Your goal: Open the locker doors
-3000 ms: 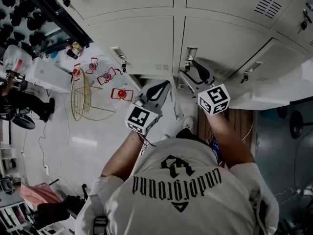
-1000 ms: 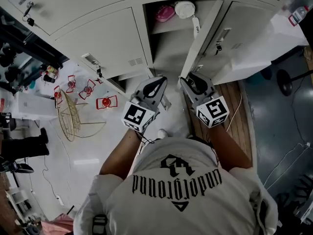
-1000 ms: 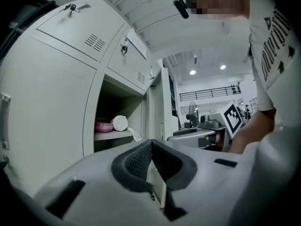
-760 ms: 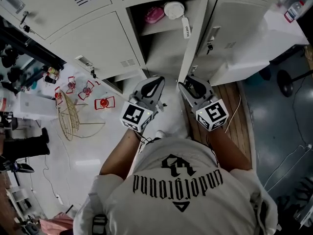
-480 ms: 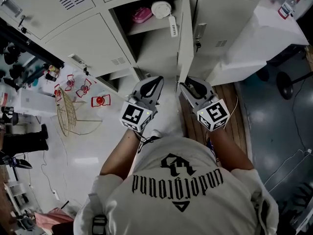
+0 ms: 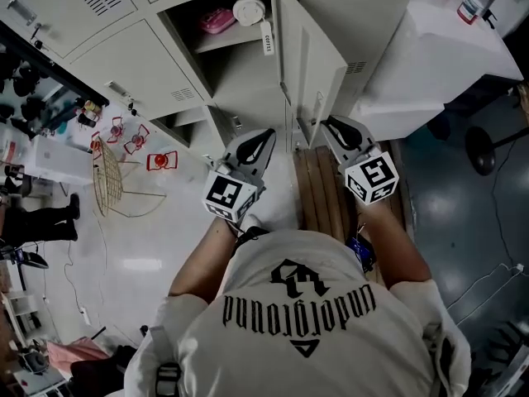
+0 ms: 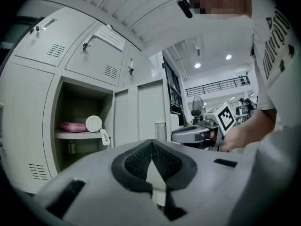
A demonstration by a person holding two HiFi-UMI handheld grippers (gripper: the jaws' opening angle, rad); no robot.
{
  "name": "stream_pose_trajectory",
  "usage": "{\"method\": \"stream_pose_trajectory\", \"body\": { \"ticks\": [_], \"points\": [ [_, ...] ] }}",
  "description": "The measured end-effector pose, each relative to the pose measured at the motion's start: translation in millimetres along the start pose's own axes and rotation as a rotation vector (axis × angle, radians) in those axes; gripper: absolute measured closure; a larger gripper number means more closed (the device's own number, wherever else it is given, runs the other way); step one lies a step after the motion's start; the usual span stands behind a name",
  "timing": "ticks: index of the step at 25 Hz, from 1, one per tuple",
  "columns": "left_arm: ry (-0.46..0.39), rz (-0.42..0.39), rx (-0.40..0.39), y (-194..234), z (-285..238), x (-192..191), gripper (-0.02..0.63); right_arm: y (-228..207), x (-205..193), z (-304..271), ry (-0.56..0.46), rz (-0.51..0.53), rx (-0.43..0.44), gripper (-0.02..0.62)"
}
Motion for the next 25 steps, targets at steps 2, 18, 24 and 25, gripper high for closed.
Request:
{"method": "stream_pose_trajectory", "body": {
  "ticks": [2, 18, 24, 25],
  "points": [
    [0.0, -0.005, 0.004, -9, -4, 2, 0.598, -12, -1, 6, -0.001, -0.002, -0.009, 0.526],
    [0.013, -0.025, 0.04, -30, -6, 9, 0.598, -24, 0, 17, -0.023, -0.007, 0.0, 0.518],
    [0.025, -0.02, 0.045, -27, -1, -2, 0.598, -18, -14, 26, -0.015, -0.017, -0.007, 0.453],
    [0.029, -0.023, 0.044, -26, 0, -5, 0.598, -18, -19, 26, -0.011, -0.023, -0.009, 0.443]
  ]
}}
Point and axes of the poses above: the fingertips, and each gripper's own axes: z backward along the fingers, y to its left, x out of its top, the point moved 5 cm from there along z, backward along the fingers, and after that the axes turned 4 degrees about -z, right-handed, at the moved point
